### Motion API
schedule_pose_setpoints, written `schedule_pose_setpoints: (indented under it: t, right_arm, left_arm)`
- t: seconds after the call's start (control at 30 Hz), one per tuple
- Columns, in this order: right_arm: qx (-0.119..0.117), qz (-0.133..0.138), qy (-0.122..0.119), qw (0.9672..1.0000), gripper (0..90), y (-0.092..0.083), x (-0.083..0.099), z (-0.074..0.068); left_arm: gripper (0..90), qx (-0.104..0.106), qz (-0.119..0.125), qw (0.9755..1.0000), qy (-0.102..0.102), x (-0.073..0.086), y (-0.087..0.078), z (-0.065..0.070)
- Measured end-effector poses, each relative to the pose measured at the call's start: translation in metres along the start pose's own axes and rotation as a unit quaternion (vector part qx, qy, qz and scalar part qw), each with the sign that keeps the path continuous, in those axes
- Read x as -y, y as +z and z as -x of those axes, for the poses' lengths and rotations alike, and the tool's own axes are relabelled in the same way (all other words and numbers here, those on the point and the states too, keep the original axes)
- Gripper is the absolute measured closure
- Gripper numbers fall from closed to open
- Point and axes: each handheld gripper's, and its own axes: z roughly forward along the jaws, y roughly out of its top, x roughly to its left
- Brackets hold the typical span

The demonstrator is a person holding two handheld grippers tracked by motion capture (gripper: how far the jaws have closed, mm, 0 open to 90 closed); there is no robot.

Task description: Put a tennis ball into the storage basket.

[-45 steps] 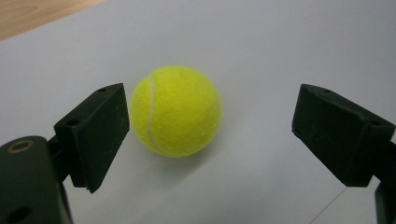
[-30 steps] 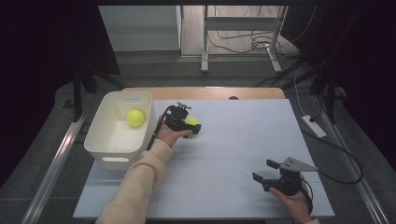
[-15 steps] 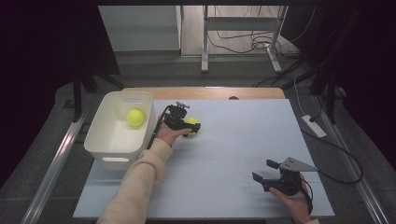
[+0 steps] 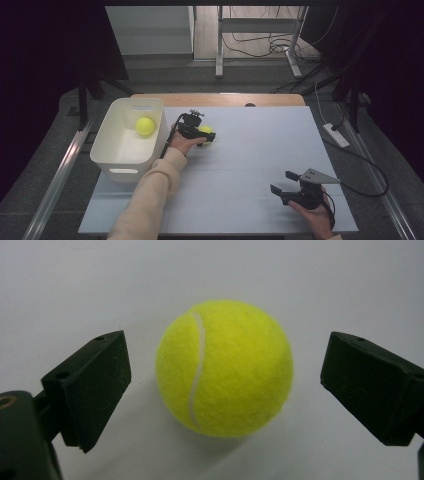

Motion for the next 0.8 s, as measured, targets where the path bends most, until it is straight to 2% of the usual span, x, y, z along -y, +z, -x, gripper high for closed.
schedule_pose_setpoints:
  t: [0.33,0.5,0.8]
  right_arm:
    - [-0.001,0.000,0.001,1.0000,15.9,0.000,0.000,0.000]
    - [0.000,-0.001,0.000,1.0000,15.9,0.000,0.000,0.000]
    - [0.000,0.000,0.001,1.0000,15.9,0.000,0.000,0.001]
  left_arm:
    - [9.7,0.009,-0.009,0.9998,-0.014,0.001,0.008,-0.005]
    - [11.7,0.014,-0.020,0.9996,-0.013,0.003,0.012,-0.005]
    - [25.4,0.004,-0.019,0.9998,-0.009,0.002,0.014,-0.001]
